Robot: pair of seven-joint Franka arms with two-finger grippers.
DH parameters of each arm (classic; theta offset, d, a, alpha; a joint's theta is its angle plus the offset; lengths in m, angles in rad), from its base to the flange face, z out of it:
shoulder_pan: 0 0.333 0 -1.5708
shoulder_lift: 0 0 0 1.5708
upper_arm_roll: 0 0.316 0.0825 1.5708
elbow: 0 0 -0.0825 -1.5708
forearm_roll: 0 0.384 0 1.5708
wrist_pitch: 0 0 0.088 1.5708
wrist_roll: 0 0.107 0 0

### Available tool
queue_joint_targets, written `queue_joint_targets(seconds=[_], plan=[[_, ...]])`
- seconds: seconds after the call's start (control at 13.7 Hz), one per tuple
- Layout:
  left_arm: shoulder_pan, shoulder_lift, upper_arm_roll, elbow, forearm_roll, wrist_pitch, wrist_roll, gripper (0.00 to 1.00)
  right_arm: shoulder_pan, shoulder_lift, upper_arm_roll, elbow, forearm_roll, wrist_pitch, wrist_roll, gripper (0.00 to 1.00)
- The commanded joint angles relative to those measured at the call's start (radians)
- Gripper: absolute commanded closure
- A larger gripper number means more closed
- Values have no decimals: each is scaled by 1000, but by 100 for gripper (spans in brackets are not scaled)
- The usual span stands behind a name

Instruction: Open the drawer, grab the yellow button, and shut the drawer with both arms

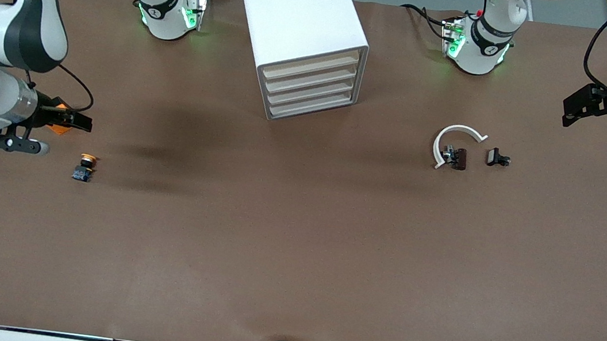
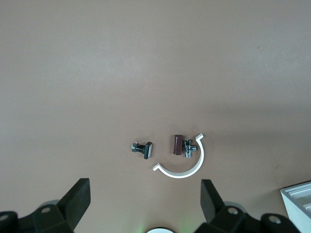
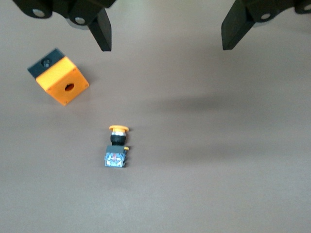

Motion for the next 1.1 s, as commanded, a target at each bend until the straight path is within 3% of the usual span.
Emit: queue_joint_targets(seconds=[0.0,0.58,1.02], plan=[[5,10,-5,21,1,-2,-3,0,21,-100,2,-11,12,-70,38,0],[2,10,-6,23,-2,0,-3,0,23,-157,8,197,15,-322,42,0],[2,16,-5,29,-5,-2,-6,0,9,-149,-3,355,15,-409,42,0]])
